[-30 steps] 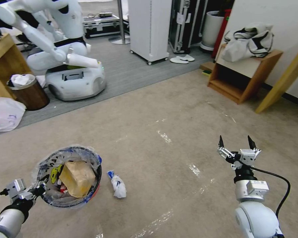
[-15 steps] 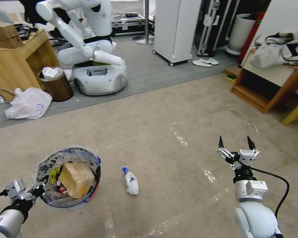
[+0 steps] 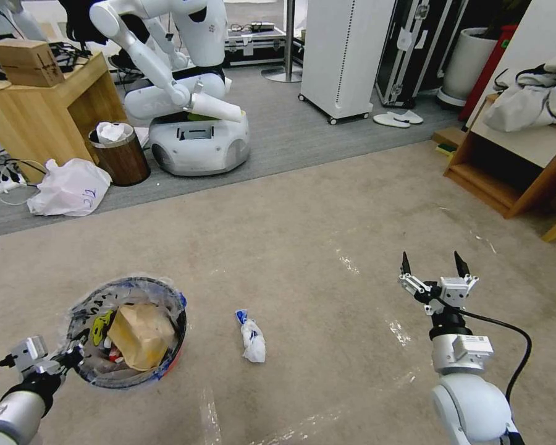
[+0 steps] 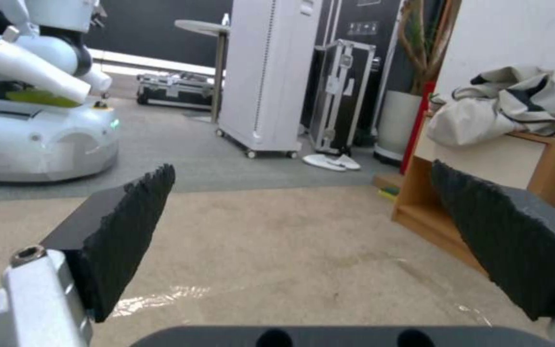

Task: Pick up the trash bin and place the garbage on the floor into it.

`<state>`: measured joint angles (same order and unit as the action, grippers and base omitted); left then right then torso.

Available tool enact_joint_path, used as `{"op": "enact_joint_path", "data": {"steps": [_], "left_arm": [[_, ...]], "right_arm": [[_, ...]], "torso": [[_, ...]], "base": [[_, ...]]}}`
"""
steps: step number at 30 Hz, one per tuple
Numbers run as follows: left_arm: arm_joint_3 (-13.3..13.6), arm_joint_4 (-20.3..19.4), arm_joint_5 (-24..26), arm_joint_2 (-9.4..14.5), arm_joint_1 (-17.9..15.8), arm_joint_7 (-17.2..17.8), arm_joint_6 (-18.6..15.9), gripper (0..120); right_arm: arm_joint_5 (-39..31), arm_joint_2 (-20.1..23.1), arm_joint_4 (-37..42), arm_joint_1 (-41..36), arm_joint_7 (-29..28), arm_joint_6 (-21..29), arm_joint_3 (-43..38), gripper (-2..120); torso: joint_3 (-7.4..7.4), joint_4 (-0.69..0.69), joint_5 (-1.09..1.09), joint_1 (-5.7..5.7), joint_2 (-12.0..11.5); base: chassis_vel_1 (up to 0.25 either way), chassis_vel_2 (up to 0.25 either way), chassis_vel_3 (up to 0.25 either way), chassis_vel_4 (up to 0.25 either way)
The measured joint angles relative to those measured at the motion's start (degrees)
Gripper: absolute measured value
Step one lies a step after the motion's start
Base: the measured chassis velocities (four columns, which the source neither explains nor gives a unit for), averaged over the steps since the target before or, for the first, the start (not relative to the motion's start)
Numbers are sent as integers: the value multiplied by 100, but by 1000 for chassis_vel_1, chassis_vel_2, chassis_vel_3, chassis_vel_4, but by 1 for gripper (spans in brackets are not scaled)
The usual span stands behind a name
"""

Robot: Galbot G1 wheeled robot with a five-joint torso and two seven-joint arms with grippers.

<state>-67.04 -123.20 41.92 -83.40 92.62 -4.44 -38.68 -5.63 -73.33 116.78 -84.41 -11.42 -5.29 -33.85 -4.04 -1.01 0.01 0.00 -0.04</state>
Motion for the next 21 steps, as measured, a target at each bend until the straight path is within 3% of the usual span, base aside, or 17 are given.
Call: {"op": "enact_joint_path", "data": {"steps": [16, 21], "left_arm": [[-12, 31, -91, -7, -34, -10, 5, 1], [-43, 61, -81, -3, -42, -10, 5, 1]], "right_arm": [[-657, 732, 251, 685, -185, 879, 625, 100], [-727, 788, 223, 927, -223, 998, 784, 100]], "torso": [[0, 1, 0, 0, 0], [0, 2, 0, 0, 0]], "base": [[0, 0, 0, 0], [0, 0, 0, 0]]}}
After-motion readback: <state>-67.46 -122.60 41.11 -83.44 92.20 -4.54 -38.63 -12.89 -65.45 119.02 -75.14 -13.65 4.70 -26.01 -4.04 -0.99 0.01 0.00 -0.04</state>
